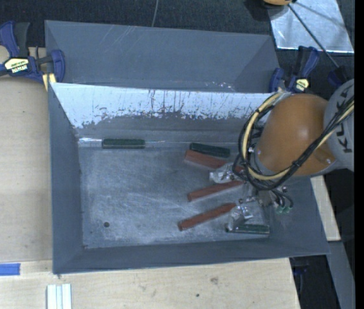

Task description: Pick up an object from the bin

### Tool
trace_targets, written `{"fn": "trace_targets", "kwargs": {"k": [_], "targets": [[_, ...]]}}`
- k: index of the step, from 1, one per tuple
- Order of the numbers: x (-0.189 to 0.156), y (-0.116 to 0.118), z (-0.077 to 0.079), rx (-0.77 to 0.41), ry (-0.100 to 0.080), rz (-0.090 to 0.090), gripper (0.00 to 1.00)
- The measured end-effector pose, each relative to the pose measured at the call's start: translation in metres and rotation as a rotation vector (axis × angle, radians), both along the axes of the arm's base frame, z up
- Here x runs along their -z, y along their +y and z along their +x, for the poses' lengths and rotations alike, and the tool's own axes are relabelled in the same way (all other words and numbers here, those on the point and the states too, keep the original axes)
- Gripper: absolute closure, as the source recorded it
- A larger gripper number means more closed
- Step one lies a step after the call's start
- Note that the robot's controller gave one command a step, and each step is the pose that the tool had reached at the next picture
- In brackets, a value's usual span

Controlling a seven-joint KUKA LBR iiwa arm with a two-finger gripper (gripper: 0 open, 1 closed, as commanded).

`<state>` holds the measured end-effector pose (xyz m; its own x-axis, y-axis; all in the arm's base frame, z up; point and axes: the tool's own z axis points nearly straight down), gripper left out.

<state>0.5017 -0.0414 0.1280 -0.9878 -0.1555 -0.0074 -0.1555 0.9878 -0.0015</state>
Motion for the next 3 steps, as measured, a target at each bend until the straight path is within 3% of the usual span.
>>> {"fn": "trace_targets", "kwargs": {"k": [1,2,3], "targets": [[0.045,-0.003,0.008,0.031,-0.029,0.001,1.0],[0.046,-0.003,0.008,0.031,-0.029,0.001,1.0],[-0.118,-0.015,0.034,0.056,-0.004,-0.001,1.0]]}}
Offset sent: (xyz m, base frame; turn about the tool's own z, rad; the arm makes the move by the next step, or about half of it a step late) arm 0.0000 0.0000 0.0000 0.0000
